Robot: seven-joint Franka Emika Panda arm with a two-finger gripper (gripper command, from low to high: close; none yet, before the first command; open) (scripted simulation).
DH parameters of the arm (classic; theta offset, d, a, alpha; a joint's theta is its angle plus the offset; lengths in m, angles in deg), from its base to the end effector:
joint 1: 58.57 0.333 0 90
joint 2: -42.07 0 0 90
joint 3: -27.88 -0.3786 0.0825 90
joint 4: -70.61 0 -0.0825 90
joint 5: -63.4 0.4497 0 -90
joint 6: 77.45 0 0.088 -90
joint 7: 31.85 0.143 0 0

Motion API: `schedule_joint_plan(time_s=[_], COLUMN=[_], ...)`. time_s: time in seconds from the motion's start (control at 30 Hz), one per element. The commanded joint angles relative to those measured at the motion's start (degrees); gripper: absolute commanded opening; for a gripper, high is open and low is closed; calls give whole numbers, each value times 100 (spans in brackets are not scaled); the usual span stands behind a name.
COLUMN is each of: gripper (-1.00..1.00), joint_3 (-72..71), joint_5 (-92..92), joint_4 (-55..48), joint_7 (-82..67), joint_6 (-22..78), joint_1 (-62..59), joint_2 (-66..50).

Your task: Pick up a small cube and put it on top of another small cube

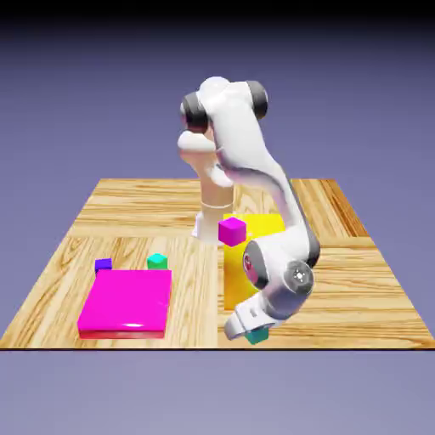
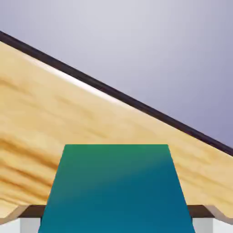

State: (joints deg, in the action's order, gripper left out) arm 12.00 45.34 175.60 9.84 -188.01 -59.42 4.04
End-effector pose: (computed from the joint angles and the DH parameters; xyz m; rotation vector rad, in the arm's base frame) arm 0.6259 0.1354 0.1156 2.7340 -0.3894 -0.6014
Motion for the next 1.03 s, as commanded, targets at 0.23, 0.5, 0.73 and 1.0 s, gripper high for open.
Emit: schedule_joint_plan(time_s=[0.23, 0.5, 0.73, 1.0], gripper=[-100, -100, -100, 100], joint_3=[375, 898, 1206, 1207], joint_5=[668, 1384, 1807, 1811], joint_4=[284, 839, 1373, 2066], joint_7=[60, 198, 278, 275], joint_6=[1186, 2211, 2632, 2020], joint_1=[95, 198, 259, 260], joint_2=[1546, 3208, 4211, 4293])
